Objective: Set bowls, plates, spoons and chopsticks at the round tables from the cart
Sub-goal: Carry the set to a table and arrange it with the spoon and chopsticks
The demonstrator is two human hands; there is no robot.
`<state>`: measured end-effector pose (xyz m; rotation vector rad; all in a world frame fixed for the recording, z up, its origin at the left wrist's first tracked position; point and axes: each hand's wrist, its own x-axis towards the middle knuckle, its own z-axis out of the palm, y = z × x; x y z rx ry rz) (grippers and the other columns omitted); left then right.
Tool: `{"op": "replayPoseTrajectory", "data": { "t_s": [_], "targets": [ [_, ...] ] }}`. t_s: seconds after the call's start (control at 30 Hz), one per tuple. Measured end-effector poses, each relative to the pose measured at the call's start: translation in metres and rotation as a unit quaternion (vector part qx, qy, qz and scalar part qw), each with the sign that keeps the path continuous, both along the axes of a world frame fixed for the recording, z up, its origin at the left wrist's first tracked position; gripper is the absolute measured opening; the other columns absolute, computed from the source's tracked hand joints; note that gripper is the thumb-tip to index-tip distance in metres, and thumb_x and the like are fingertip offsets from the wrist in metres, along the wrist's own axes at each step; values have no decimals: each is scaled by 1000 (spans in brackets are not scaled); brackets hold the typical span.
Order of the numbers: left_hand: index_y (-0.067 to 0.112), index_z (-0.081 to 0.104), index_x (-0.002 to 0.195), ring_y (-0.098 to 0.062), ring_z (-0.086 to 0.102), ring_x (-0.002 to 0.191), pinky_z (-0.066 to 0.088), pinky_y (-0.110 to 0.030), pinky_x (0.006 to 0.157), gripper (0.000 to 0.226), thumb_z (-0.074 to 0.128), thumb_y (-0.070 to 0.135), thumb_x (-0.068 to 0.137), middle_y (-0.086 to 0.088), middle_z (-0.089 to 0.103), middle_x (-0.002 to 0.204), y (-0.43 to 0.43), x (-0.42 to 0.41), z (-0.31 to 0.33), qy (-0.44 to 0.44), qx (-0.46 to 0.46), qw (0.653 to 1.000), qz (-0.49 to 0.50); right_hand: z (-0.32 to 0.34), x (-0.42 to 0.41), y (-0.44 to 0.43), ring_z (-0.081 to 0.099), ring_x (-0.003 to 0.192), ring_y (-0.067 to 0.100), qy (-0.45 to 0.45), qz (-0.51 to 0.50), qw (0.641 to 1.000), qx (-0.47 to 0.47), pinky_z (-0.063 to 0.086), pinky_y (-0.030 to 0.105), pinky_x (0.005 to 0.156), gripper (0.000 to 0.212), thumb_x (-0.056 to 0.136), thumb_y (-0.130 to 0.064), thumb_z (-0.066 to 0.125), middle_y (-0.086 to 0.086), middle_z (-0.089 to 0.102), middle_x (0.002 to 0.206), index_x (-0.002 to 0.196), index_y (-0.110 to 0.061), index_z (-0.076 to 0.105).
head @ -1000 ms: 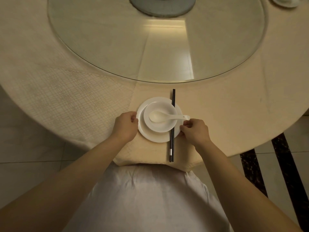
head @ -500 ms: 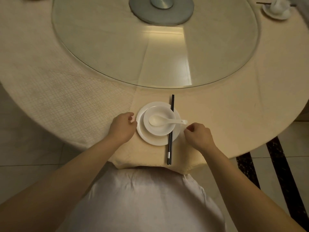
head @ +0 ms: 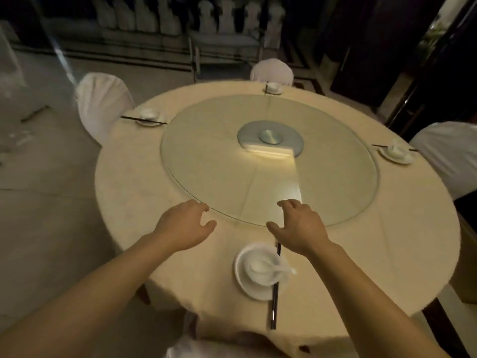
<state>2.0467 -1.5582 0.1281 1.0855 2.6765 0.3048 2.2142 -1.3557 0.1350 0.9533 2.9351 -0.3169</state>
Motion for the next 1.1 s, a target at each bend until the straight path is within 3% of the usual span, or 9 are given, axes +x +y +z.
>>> {"op": "replayPoseTrajectory", "data": {
  "t_s": [0.23,0.6,0.77,1.0,1.1],
  "targets": [
    [29,51,140,-23,53,128,43,-39,104,64,45,66,88,1,56,139,-97,-21,105,80,21,992,92,108,-69,-81,26,148,30,69,146,985,60,26,46,116,76,91,-66,43,7,27,164,154,-26,30],
    [25,48,144,-22,50,131,42,-38,104,66,41,66,92,-1,51,148,-263,-80,191,168,54,960,215,176,-205,-243,37,140,32,140,259,951,95,33,48,109,74,88,-69,41,6,40,155,146,-24,40],
    [26,44,148,-22,44,136,37,-37,108,68,39,67,93,-1,46,151,-332,-162,193,174,65,957,223,185,-293,-304,41,137,32,134,260,950,107,36,50,109,74,88,-69,41,5,43,152,147,-25,38],
    [24,53,136,-23,52,126,42,-36,97,62,41,65,91,-1,54,141,-391,-313,206,176,73,964,184,194,-428,-360,39,139,32,128,205,964,109,35,50,111,75,88,-70,42,5,39,156,150,-27,34],
    [22,52,138,-24,51,128,42,-37,100,63,42,64,92,-3,52,144,-400,-377,214,168,86,968,164,197,-479,-371,38,141,32,132,177,970,104,34,50,112,77,87,-72,40,4,37,158,151,-29,33]
  ]
}}
